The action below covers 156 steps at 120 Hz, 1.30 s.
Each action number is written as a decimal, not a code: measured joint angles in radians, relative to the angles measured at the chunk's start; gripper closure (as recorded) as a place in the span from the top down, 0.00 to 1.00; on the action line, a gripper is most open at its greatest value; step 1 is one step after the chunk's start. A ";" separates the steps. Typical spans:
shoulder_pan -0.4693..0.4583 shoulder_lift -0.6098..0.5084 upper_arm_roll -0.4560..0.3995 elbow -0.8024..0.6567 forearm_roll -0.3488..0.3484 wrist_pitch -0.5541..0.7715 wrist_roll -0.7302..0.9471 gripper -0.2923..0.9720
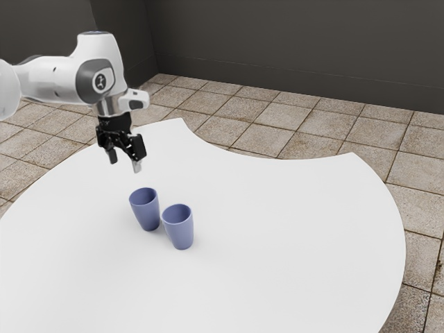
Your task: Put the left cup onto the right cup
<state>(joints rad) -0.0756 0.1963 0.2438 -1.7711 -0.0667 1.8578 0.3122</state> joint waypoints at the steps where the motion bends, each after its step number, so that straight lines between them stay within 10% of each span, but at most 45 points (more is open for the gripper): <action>1: 0.001 0.001 0.000 -0.003 0.000 0.004 0.001 0.77; 128: 0.034 0.208 0.014 -0.012 -0.034 0.224 0.073 0.77; 156: 0.034 0.230 0.013 -0.011 -0.041 0.250 0.078 0.59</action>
<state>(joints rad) -0.0415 0.4265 0.2572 -1.7820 -0.1074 2.1078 0.3902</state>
